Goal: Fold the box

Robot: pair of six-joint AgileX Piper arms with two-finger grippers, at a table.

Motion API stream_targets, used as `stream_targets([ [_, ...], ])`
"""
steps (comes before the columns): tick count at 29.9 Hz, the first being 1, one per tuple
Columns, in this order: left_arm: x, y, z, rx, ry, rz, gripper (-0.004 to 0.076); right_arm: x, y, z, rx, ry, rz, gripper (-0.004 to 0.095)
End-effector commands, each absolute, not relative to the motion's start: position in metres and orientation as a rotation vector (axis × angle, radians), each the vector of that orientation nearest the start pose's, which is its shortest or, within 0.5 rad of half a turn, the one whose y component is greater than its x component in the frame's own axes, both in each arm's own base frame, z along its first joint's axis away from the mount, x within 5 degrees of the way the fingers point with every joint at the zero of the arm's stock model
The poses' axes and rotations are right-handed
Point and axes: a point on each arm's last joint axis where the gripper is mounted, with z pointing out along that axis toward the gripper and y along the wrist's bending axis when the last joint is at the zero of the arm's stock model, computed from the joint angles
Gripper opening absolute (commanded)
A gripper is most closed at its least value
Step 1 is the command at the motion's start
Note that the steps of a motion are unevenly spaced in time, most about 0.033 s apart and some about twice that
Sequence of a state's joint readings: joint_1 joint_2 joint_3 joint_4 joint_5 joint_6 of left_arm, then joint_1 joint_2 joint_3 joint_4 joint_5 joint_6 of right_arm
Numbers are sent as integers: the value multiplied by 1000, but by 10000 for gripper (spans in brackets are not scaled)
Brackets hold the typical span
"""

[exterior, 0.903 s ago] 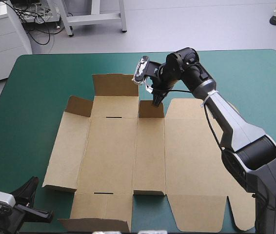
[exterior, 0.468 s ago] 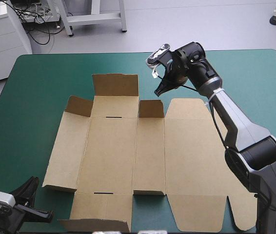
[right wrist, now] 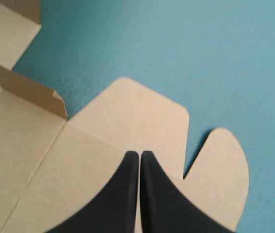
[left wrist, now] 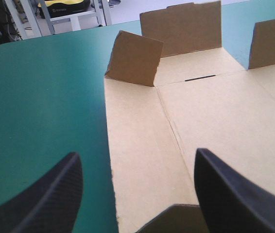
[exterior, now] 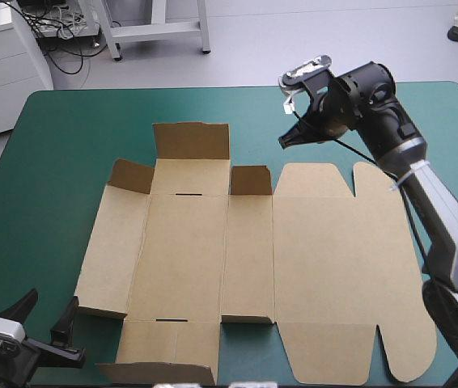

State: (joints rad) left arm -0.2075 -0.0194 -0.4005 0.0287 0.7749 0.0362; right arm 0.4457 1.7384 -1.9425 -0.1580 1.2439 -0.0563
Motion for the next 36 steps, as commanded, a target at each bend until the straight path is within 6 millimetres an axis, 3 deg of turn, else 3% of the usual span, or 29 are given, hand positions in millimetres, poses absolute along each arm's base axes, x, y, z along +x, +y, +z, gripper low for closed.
stream_targets([
  [1, 10, 3, 291, 200, 1708, -43, 476, 310, 119, 431, -552, 2395, -66, -4],
  [11, 32, 7, 337, 220, 1754, 104, 476, 247, 66, 403, -387, 2385, -17, -6],
  [21, 91, 3, 367, 195, 1972, 203, 477, 183, 47, 379, -323, 2367, 46, -8],
  [27, 123, 9, 371, 127, 2132, 362, 477, 157, 40, 371, -282, 2354, 72, -8],
  [36, 157, 12, 354, 114, 2307, 527, 477, 133, 33, 361, -270, 2353, 85, -8],
])
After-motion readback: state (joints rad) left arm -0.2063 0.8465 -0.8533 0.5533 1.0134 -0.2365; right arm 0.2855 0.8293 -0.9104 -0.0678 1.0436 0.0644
